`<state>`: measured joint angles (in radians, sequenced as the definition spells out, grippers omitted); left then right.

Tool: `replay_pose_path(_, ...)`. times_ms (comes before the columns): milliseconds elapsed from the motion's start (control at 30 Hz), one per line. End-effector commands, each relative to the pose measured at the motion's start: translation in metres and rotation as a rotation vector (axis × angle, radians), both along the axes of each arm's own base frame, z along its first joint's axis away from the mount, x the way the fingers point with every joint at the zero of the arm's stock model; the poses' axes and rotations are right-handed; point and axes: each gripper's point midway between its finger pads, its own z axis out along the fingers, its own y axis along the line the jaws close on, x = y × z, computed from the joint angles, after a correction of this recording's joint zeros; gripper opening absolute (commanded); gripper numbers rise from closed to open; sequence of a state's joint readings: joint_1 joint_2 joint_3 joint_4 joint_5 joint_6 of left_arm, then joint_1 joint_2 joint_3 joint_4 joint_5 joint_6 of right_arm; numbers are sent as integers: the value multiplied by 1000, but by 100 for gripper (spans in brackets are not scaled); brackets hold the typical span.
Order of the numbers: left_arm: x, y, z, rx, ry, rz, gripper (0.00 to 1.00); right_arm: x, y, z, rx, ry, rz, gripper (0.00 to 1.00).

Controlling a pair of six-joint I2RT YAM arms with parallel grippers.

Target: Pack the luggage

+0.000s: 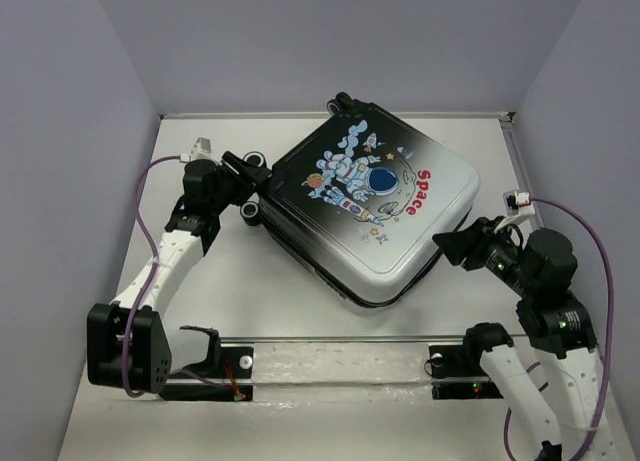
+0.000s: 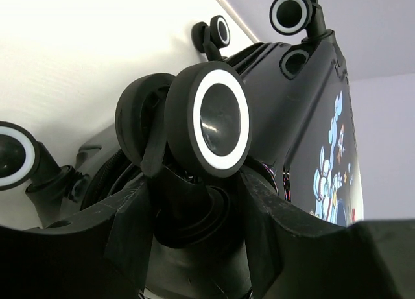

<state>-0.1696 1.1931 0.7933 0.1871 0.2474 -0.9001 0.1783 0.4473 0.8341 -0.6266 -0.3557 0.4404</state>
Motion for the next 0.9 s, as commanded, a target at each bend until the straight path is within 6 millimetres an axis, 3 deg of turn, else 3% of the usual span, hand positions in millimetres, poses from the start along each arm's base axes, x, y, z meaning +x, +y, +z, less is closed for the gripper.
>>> replay_pose_path(0, 14, -11, 49, -18, -189, -47, 6, -41, 27, 1, 65, 1, 218, 32)
replay_pose_path(133, 26, -7, 32, 11, -156, -30, 6, -55, 33, -24, 55, 59, 285, 13)
replay_pose_path(267, 29, -5, 21, 30, -139, -17, 6, -66, 36, -42, 73, 112, 316, 10)
replay_pose_path(333, 29, -2, 14, 46, -130, -7, 12, -71, 41, -61, 111, 171, 348, 10)
replay_pose_path(367, 28, 0, 15, 53, -134, 2, 18, -74, 42, -74, 116, 198, 357, 11)
replay_pose_path(400, 26, 1, 12, 59, -132, 3, 30, -75, 42, -80, 115, 209, 352, 13)
replay_pose_path(467, 24, 6, 13, 75, -138, 26, 39, -79, 40, -86, 111, 208, 347, 17)
replay_pose_path(500, 22, 9, 8, 98, -131, 30, 49, -82, 40, -94, 112, 234, 348, 20)
replay_pose_path(633, 14, 26, 10, 164, -138, 94, 74, -87, 42, -117, 131, 296, 363, 39)
replay_pose_path(700, 7, 34, 17, 192, -146, 122, 88, -87, 41, -123, 131, 291, 350, 40)
replay_pose_path(867, -13, 61, 46, 272, -203, 228, 98, -82, 40, -139, 139, 309, 320, 40)
